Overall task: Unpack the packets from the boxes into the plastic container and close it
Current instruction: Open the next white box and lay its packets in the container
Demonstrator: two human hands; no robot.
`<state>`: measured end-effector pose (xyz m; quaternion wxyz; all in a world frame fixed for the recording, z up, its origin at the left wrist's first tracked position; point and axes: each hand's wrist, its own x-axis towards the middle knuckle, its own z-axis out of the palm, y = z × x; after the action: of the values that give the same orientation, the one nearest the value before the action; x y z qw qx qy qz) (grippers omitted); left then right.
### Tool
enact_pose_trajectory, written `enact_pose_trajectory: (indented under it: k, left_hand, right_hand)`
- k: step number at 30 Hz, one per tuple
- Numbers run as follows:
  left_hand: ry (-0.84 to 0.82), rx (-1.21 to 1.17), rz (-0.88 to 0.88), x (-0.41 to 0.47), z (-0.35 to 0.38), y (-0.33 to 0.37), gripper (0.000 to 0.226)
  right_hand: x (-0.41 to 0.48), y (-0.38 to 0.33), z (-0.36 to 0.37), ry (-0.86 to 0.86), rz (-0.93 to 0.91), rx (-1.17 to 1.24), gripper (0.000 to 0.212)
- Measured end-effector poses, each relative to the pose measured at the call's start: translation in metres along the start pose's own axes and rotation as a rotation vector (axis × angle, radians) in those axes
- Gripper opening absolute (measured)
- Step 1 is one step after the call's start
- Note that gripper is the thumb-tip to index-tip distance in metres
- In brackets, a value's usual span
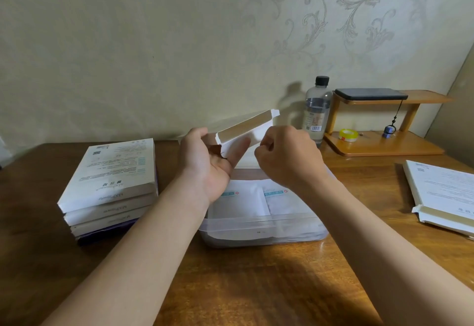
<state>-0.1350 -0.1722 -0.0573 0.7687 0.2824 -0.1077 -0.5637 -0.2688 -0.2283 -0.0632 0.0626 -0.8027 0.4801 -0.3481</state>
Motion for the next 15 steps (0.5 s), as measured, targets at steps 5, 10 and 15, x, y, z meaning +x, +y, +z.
enact_pose_trajectory:
  k: [5,10,15]
  left_hand:
    - [-0.046,-0.004,-0.057,-0.005,0.004,-0.001,0.022]
    - [-0.070,0.071,-0.120,-0.016,0.013,-0.006,0.032]
    - [-0.093,0.129,-0.132,-0.041,0.031,-0.014,0.026]
  right_hand:
    - [0.007,0.011,-0.033,0.062,0.123,0.178,0.018]
    - [0.004,0.031,-0.070,0.143,0.258,0.424,0.017]
    - [-0.021,0.054,-0.110,0.162,0.355,0.555,0.019]
